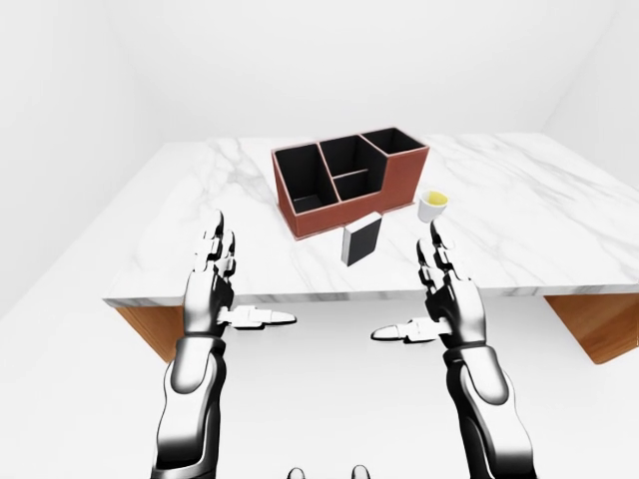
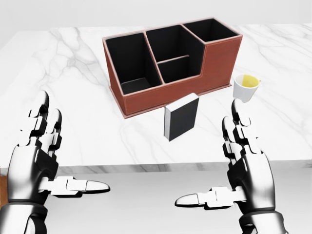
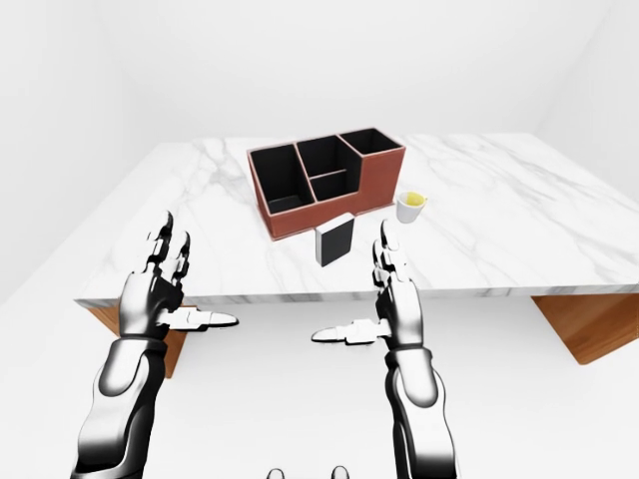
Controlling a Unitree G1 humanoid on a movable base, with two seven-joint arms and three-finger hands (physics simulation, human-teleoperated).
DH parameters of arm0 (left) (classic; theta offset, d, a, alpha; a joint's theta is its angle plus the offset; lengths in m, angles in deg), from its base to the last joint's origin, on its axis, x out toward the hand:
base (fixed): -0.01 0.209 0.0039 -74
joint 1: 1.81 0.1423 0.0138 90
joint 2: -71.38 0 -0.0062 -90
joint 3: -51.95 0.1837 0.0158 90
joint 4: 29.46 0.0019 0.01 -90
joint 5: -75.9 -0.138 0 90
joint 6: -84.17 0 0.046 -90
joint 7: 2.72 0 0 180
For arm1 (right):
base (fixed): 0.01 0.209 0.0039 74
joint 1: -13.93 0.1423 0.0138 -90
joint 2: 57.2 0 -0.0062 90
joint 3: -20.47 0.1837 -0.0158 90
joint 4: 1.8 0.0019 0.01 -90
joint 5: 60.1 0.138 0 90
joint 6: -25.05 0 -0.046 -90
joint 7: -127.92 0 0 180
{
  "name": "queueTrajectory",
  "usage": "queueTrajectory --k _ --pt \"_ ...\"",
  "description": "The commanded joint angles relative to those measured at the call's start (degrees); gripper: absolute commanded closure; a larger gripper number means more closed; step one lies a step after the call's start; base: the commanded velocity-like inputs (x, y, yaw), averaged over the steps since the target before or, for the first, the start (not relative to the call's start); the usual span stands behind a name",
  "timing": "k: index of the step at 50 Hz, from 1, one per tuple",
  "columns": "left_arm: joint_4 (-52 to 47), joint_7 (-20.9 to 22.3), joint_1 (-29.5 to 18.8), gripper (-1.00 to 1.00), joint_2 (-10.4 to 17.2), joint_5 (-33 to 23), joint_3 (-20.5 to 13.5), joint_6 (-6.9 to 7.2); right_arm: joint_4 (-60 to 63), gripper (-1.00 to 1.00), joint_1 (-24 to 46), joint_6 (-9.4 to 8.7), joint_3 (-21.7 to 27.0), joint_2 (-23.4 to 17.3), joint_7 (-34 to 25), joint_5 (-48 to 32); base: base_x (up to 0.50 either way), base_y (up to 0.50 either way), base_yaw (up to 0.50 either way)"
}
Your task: Pick up the book and place it in the front compartment of the caddy.
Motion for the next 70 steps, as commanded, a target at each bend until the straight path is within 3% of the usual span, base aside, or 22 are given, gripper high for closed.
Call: queueTrajectory --k 1,26,41,57,70 --pt "-0.2 0.0 -0.2 -1.00 -0.1 -0.1 0.2 0.00 1.2 -1.00 0.0 0.00 0.3 0.0 -0.4 0.8 0.50 0.00 0.00" --pt "-1.1 0.0 -0.1 -1.00 -0.3 0.0 0.8 0.00 2.7 -1.00 -0.4 0.00 0.0 0.0 -1.3 2.0 0.50 0.00 0.00" --pt "-2.7 -0.1 0.3 -1.00 -0.4 -0.3 1.1 0.00 2.8 -1.00 -0.6 0.00 0.2 0.1 -1.1 2.2 0.01 0.00 0.00" --pt "-2.5 0.0 0.4 -1.00 -0.5 -0.6 1.6 0.00 3.1 -1.00 -1.2 0.00 0.3 0.1 -2.2 4.2 0.47 0.00 0.00" --pt "-2.9 0.0 0.6 -1.00 -0.6 -0.9 2.0 0.00 2.9 -1.00 -1.4 0.00 -0.6 -0.1 -2.4 3.2 0.01 0.00 0.00"
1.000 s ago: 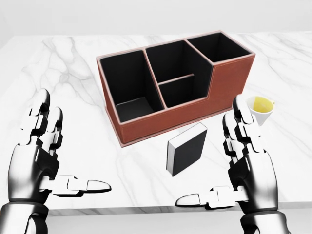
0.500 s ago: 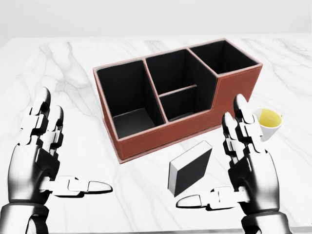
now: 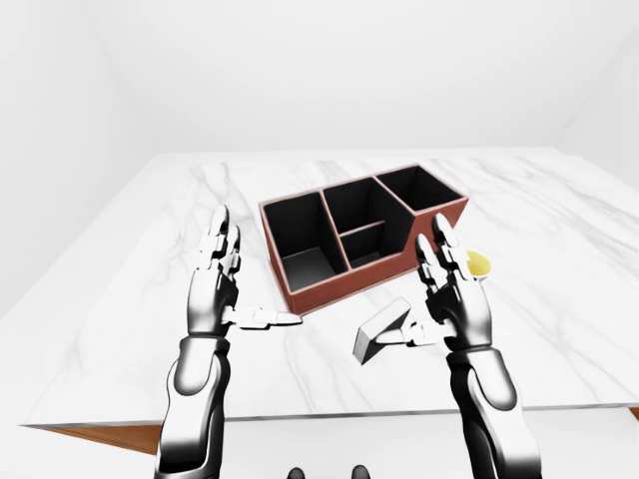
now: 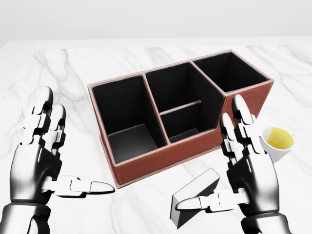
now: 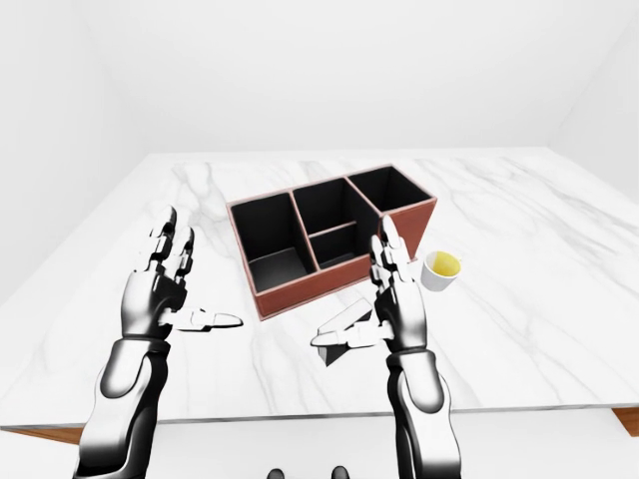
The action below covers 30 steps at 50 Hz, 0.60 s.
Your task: Pick up the book and place it in the front compartment of the caddy.
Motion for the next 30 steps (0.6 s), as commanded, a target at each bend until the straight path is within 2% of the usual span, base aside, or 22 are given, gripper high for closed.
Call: queueTrajectory --k 1,7,19,21,30 --pt "-0.3 0.1 0.2 -1.00 -0.1 -0.1 0.2 0.00 -0.3 -1.00 -0.5 0.00 -0.8 -0.1 -0.4 -0.6 0.00 0.00 0.00" --pt "0.9 0.3 -0.1 -1.00 0.0 -0.1 0.0 0.00 -1.2 -1.00 0.1 0.00 -0.7 0.1 0.8 -1.8 0.00 0.41 0.00" --pt "-0.1 0.3 0.2 -1.00 0.0 -0.3 0.3 0.00 -0.9 -1.00 0.6 0.00 -0.2 0.2 1.7 -0.8 0.00 0.00 0.00" --pt "-0.5 0.3 0.2 -1.00 -0.1 -0.3 0.4 0.00 0.5 -1.00 -0.2 0.00 0.0 0.1 0.3 1.1 0.00 0.00 0.00" --pt "-0.8 0.3 0.3 -1.00 -0.1 -0.2 0.4 0.00 0.8 -1.00 -0.4 0.00 -0.2 0.1 0.2 1.0 0.46 0.00 0.00"
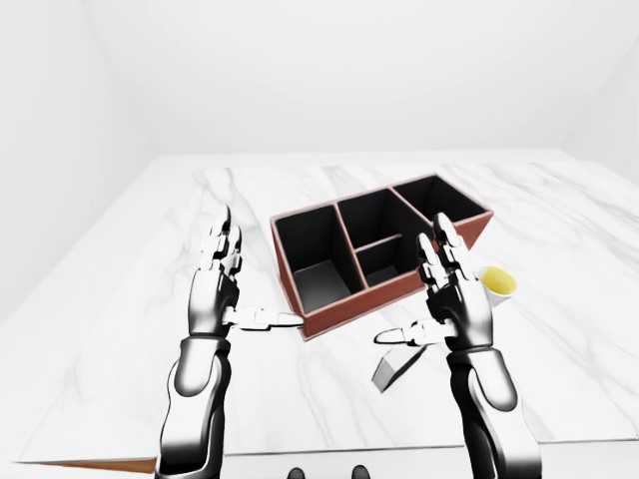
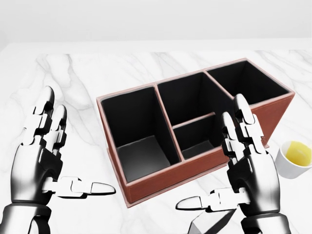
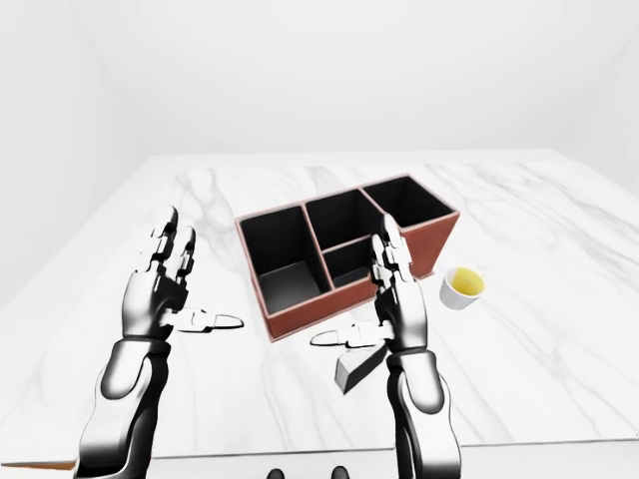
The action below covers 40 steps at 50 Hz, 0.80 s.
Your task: Pick up the book and place it in the front compartment of the caddy.
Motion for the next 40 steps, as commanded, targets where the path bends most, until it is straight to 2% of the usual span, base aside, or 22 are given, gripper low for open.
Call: queueTrajectory --k 1,7,23,27,34,40 --pt "-0.7 0.0 0.0 -1.00 0.0 0.2 -0.2 0.00 0.4 -1.00 -0.1 0.00 -0.1 -0.1 -0.4 0.5 0.44 0.00 0.00" --pt "-0.1 0.0 0.3 -1.00 -0.1 -0.3 0.3 0.00 -0.8 -1.00 0.3 0.00 -0.1 -0.1 0.0 -0.3 0.31 0.00 0.00" --pt "0.1 -0.1 0.0 -1.00 -0.1 -0.4 0.3 0.00 -0.1 -1.00 -0.5 0.00 -1.1 0.0 0.0 -1.3 0.00 0.00 0.00" --pt "0.5 0.1 0.0 -1.00 -0.1 -0.3 0.2 0.00 2.2 -1.00 -1.3 0.00 -0.8 0.0 -1.9 1.9 0.00 0.00 0.00" --pt "0.4 0.0 0.0 -1.00 0.0 -0.1 0.0 0.00 1.2 -1.00 -1.3 0.00 -1.2 -0.1 -1.6 1.1 0.49 0.00 0.00" --pt "0.6 0.1 -0.2 -1.00 0.0 0.2 -0.4 0.00 2.2 -1.00 -1.4 0.00 -1.1 -0.1 -1.3 1.1 0.02 0.00 0.00"
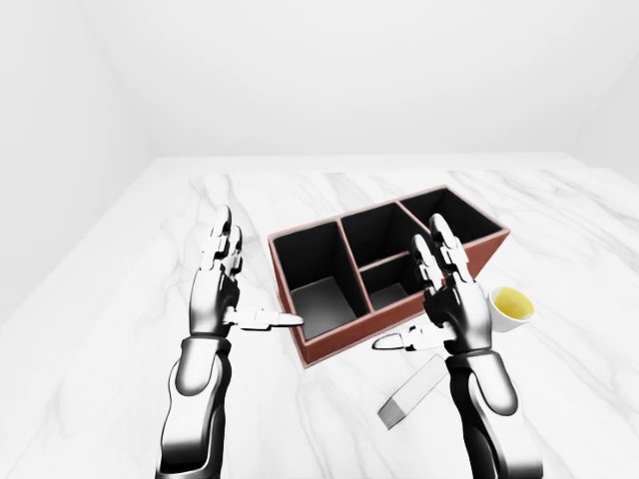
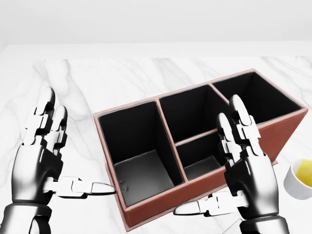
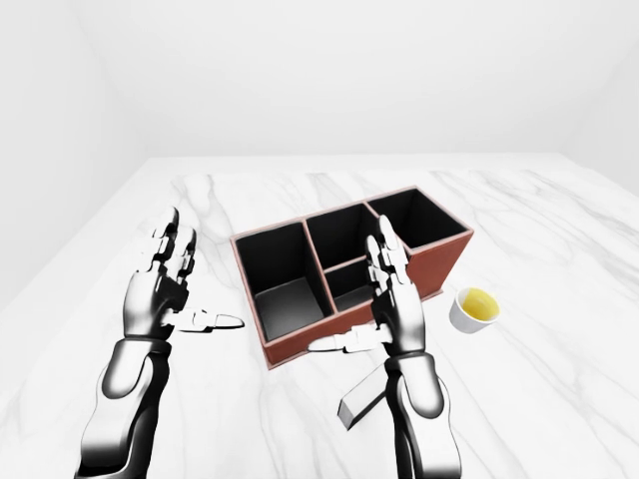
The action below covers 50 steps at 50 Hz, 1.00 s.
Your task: Pick up the book and place it in the front compartment of the caddy.
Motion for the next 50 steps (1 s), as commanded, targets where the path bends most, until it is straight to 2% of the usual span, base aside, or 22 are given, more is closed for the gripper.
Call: queueTrajectory --k 1,13,32,36,39,43,45,47,50 --pt "-0.1 0.1 0.0 -1.00 0.0 0.3 -0.3 0.00 1.0 -1.00 -0.4 0.00 -0.1 0.0 -0.3 0.5 0.00 0.00 0.00" --pt "4.6 0.7 0.6 -1.00 0.6 0.4 -1.8 0.00 2.1 -1.00 -0.7 0.00 -0.8 -0.2 -0.3 -0.4 0.00 0.00 0.00" --pt "5.5 1.3 1.5 -1.00 1.0 -1.2 -2.6 0.00 3.9 -1.00 -1.0 0.00 -1.5 -0.3 0.1 -1.8 0.00 0.00 0.00" --pt "3.3 2.6 4.6 -1.00 0.8 -0.8 -3.2 0.00 3.4 -1.00 -0.7 0.00 -1.5 -0.4 0.0 -2.6 0.00 0.00 0.00" --pt "0.2 3.7 8.6 -1.00 -0.3 1.0 -4.2 0.00 5.1 -1.00 -0.5 0.00 -1.1 -0.4 0.0 -2.3 0.00 0.00 0.00" --pt "2.5 4.9 12.8 -1.00 -1.1 -0.2 -3.4 0.00 4.7 -1.00 -0.4 0.00 -1.1 -0.3 -0.2 -2.4 0.00 0.00 0.00" --pt "4.1 5.4 13.5 -1.00 -1.3 -0.5 -2.9 -1.80 4.4 -1.00 -0.3 0.00 -1.1 -0.3 -0.3 -2.5 0.00 0.00 0.00" --pt "5.0 5.0 13.4 -1.00 -0.9 -2.6 -2.2 -3.00 4.3 -1.00 0.4 0.00 -0.7 -0.5 -0.4 -2.6 0.00 0.00 0.00" --pt "5.3 5.2 13.2 -1.00 -1.0 -2.2 -2.4 -3.22 3.4 -1.00 1.2 0.00 -0.4 -0.6 -0.6 -3.1 0.00 0.00 0.00"
